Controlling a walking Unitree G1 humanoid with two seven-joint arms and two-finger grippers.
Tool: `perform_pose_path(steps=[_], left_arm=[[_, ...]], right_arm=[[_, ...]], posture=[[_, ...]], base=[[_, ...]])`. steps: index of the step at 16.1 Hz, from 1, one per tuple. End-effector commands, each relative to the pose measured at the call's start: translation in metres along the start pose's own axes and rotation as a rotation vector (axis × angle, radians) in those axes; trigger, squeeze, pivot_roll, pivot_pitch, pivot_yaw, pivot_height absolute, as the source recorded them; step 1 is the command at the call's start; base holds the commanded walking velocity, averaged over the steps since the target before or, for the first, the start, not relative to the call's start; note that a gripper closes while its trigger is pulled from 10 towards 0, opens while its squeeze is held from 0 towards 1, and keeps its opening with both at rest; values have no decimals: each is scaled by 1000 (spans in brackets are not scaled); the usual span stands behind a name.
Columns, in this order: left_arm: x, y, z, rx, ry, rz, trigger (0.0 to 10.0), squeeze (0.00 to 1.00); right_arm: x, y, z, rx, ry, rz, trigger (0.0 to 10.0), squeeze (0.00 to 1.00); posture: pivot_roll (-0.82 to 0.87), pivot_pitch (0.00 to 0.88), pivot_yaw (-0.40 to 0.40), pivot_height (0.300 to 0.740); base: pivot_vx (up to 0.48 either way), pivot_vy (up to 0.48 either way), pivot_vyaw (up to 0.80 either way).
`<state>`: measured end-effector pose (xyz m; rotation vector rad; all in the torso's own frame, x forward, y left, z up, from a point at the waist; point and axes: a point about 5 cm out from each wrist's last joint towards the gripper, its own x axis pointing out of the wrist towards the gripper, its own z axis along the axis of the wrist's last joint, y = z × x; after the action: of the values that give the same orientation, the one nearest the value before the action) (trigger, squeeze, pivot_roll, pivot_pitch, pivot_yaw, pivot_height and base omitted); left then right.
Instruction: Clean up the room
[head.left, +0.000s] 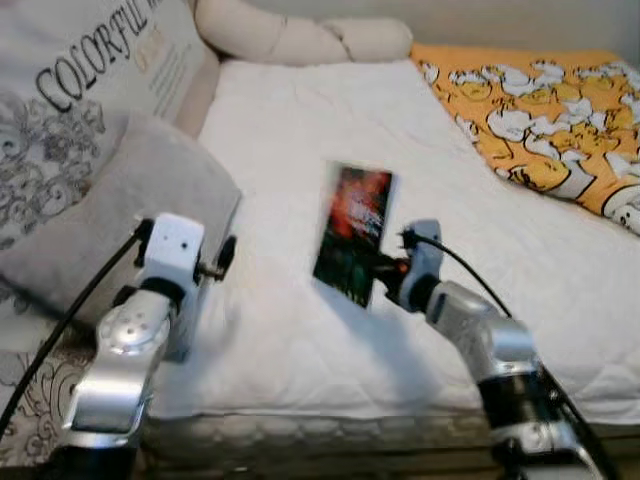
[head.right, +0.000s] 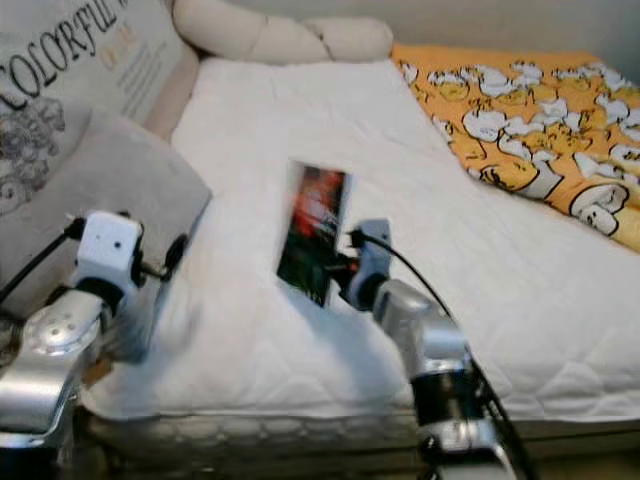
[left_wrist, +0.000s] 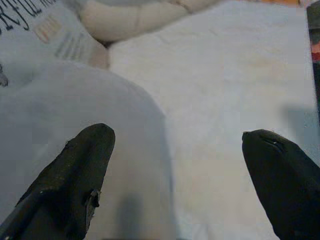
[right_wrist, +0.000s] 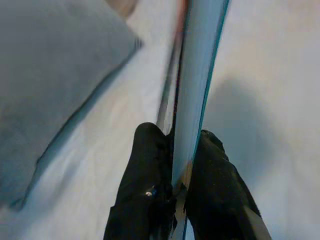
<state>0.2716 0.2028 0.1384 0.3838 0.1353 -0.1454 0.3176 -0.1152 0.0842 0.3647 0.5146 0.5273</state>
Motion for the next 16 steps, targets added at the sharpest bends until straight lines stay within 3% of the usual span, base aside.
perform_pose_path(steps=[1,2,4,8,14,15,16], left_arm=[[-3,0,4,17,-3,-79,10000,0],[-6,1,4,45,21,-167,10000,0],[-8,3,4,69,45,-230,10000,0],[-27,2,-1,132,141,-495,10000,0],[-53,-7,-6,142,217,-600,10000,0],[-60,-9,-8,149,241,-618,10000,0],[-63,-9,-9,149,250,-617,10000,0]], right_arm=[[8,9,14,62,22,110,10000,0],[16,8,13,123,89,158,10000,0],[20,6,12,156,131,179,10000,0],[33,6,7,210,208,191,10000,0],[46,8,-14,-102,254,58,10000,0],[46,5,-19,-155,265,6,10000,200],[46,3,-21,-185,270,-19,10000,761]], posture=[[21,0,-48,740],[28,0,-47,740],[38,0,-47,740],[83,0,-60,740],[169,0,-55,740],[183,0,-48,740],[193,0,-46,740]], base=[[0,0,0],[0,0,0],[0,0,0],[0,0,0],[0,0,0],[0,0,0],[0,0,0]])
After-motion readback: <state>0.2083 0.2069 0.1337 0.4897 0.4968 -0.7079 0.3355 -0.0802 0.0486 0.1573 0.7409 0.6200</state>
